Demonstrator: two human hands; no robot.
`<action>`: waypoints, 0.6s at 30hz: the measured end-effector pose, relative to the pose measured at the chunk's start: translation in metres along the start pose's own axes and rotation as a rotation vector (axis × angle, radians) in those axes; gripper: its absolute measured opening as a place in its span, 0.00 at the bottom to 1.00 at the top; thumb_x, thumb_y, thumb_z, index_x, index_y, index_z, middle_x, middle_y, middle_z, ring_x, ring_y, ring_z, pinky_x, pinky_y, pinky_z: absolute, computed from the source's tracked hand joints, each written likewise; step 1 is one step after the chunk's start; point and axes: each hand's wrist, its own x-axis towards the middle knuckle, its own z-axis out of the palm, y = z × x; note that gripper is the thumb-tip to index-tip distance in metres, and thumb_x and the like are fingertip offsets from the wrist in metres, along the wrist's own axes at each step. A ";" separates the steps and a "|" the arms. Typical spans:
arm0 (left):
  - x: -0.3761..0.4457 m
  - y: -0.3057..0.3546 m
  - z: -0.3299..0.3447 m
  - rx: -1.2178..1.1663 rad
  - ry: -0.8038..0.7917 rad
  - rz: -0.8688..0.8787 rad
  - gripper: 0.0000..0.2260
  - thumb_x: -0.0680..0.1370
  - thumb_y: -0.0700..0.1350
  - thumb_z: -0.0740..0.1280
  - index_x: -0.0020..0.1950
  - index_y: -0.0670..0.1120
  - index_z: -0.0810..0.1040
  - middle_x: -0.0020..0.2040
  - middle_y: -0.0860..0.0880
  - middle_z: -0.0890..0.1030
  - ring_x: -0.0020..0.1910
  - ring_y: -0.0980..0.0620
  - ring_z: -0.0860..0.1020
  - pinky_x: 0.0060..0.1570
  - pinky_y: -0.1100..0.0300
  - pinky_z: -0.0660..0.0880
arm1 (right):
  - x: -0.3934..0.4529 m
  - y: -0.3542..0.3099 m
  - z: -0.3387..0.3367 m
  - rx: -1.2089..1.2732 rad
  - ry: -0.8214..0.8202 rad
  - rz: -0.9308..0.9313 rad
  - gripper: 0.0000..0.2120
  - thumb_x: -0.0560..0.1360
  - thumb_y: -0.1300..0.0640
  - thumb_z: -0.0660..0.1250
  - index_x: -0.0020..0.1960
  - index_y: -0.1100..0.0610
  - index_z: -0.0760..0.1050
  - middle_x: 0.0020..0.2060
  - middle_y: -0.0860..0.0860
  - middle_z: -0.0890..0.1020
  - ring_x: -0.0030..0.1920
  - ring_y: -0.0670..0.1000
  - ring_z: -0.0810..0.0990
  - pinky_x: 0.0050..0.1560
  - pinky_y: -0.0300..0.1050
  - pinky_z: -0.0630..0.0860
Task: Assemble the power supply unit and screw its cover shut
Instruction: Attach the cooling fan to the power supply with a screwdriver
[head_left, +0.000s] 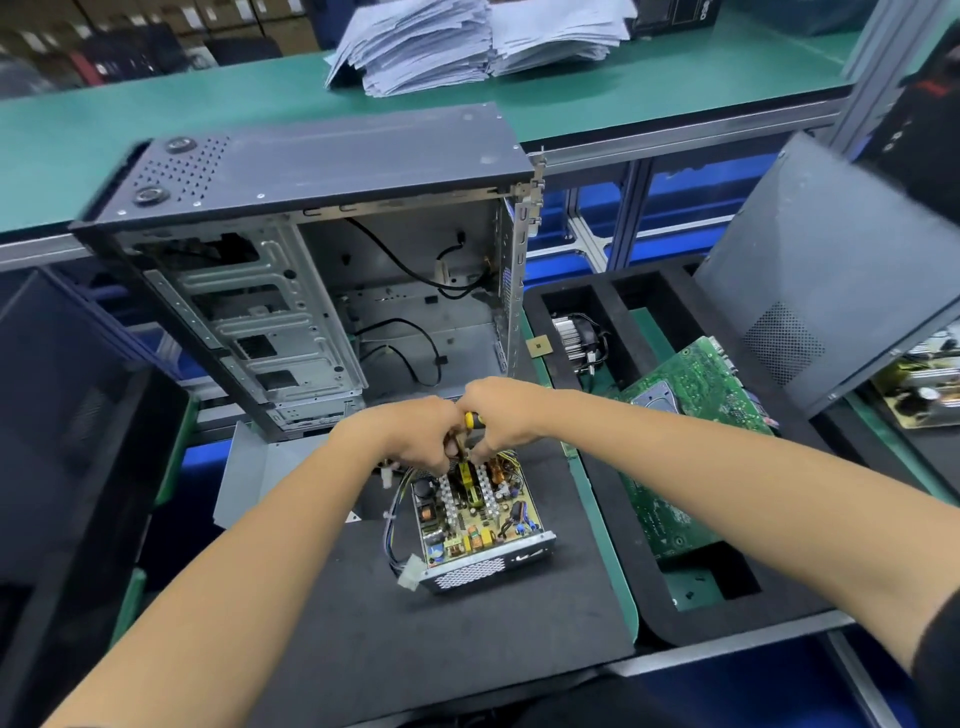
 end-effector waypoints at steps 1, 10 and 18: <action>-0.001 -0.001 -0.003 -0.046 0.017 0.025 0.08 0.68 0.40 0.70 0.37 0.49 0.72 0.34 0.54 0.75 0.30 0.56 0.71 0.28 0.63 0.65 | 0.001 0.001 -0.002 0.038 -0.002 0.003 0.20 0.67 0.48 0.77 0.50 0.60 0.77 0.42 0.54 0.79 0.43 0.54 0.77 0.40 0.45 0.71; 0.023 0.003 -0.025 -0.051 0.404 0.037 0.11 0.73 0.46 0.72 0.49 0.52 0.71 0.45 0.53 0.75 0.47 0.50 0.74 0.42 0.57 0.67 | -0.011 0.034 -0.012 0.265 -0.040 0.203 0.11 0.73 0.50 0.73 0.46 0.57 0.78 0.31 0.47 0.79 0.34 0.46 0.77 0.34 0.41 0.67; 0.043 0.005 -0.014 0.079 0.721 0.159 0.12 0.71 0.43 0.71 0.52 0.45 0.76 0.51 0.48 0.77 0.51 0.46 0.72 0.52 0.51 0.70 | -0.008 0.041 -0.003 0.271 -0.045 0.390 0.16 0.73 0.55 0.62 0.28 0.58 0.70 0.21 0.51 0.77 0.19 0.45 0.73 0.21 0.33 0.66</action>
